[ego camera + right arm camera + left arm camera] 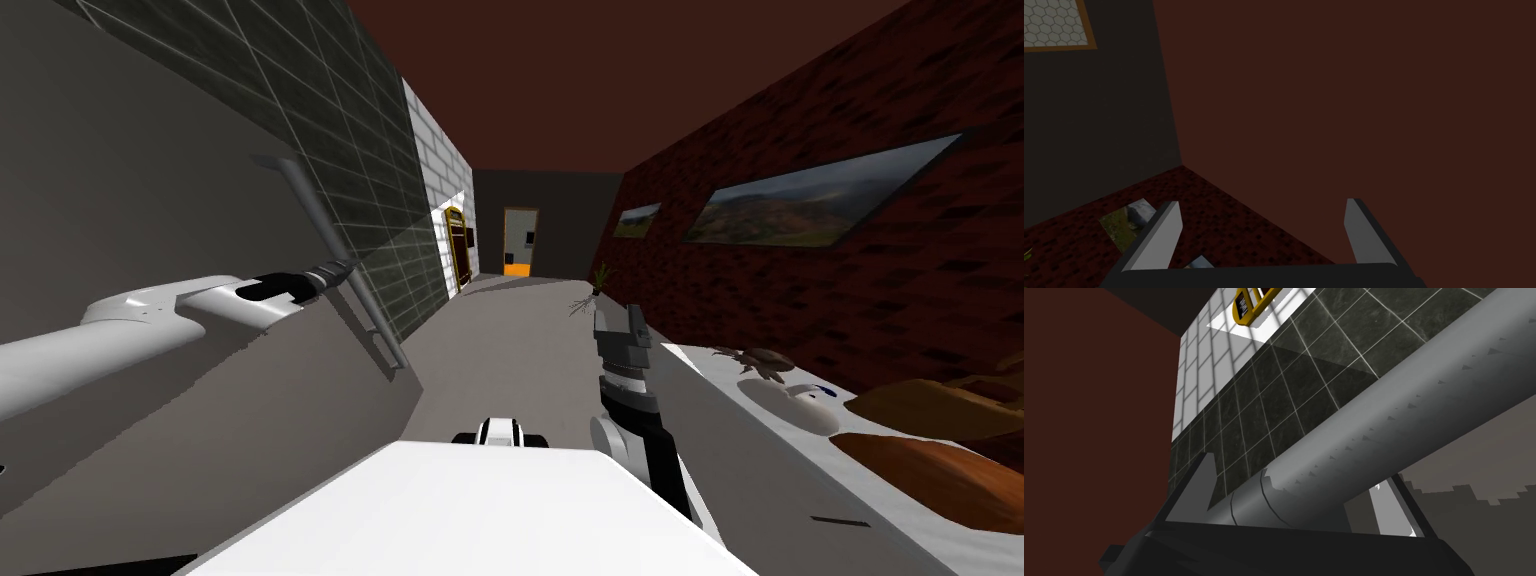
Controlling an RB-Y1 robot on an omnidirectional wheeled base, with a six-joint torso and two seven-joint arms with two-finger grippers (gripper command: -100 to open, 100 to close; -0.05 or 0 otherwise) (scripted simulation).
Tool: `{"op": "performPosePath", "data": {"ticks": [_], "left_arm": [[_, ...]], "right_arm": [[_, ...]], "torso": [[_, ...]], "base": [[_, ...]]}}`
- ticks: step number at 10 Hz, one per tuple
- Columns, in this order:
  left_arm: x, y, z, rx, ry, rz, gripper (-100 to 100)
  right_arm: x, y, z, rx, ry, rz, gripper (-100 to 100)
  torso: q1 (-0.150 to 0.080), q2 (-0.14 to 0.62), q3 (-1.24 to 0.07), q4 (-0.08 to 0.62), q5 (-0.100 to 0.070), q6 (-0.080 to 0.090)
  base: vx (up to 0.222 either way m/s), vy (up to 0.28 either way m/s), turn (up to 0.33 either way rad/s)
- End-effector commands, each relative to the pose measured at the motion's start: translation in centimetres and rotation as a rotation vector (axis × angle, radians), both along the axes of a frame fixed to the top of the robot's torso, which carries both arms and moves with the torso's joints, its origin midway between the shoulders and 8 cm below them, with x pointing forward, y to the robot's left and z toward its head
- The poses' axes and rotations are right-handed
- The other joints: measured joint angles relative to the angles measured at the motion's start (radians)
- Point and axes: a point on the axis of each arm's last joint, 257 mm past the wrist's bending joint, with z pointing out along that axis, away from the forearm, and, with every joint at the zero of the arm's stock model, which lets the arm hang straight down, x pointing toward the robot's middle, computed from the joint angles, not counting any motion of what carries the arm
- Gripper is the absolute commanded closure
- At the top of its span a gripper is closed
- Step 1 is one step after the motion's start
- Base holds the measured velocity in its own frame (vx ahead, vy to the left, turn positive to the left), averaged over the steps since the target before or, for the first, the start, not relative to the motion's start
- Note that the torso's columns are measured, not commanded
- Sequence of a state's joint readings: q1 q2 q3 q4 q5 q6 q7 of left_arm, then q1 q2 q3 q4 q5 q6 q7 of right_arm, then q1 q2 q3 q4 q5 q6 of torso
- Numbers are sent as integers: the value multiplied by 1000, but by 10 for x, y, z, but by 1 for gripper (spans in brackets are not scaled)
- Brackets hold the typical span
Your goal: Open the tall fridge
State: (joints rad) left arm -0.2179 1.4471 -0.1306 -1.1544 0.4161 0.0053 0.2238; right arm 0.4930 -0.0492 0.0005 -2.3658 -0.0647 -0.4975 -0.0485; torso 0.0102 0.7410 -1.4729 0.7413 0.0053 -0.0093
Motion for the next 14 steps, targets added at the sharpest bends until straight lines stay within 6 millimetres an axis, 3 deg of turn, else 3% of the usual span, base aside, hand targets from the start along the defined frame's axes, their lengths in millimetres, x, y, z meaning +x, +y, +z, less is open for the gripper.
{"op": "performPosePath", "data": {"ticks": [1,3,4,6,8,9,11,12,13,14], "left_arm": [[4,7,21,-6,-41,18,100],[4,7,21,-6,-41,18,100],[9,13,-2,-22,-20,56,100],[10,26,14,-13,-52,90,100],[12,24,21,-13,-64,86,100],[20,26,-4,-32,-35,118,100],[22,35,12,-24,-65,145,100],[23,35,18,-26,-75,146,100],[33,31,-10,-38,-35,170,100],[36,33,-8,-33,-40,180,100]], "right_arm": [[0,0,0,0,0,0,0],[0,0,0,0,0,0,0],[0,0,0,0,0,0,0],[0,0,0,0,0,0,0],[0,0,0,0,0,0,0],[0,0,0,0,0,0,0],[0,0,0,0,0,0,0],[0,0,0,0,0,0,0],[0,0,0,0,0,0,0],[0,0,0,0,0,0,0]], "torso": [[0,-1,-1,3,-2,-5],[1,2,-1,6,-6,-1],[2,1,-2,6,-7,1],[11,1,-2,2,-1,10],[1,-2,-2,6,-4,-7],[2,-1,-2,7,-6,-6],[7,2,0,2,0,11],[0,-2,-2,3,-2,2],[-1,-2,-1,5,-3,-3],[3,4,1,1,0,10]], "base": [[13,-31,49],[19,-27,26],[-158,140,-265],[-246,147,-352],[-24,-19,42],[-167,118,-232],[-214,112,-326],[-70,4,4],[-195,110,-305],[-280,137,-358]]}}
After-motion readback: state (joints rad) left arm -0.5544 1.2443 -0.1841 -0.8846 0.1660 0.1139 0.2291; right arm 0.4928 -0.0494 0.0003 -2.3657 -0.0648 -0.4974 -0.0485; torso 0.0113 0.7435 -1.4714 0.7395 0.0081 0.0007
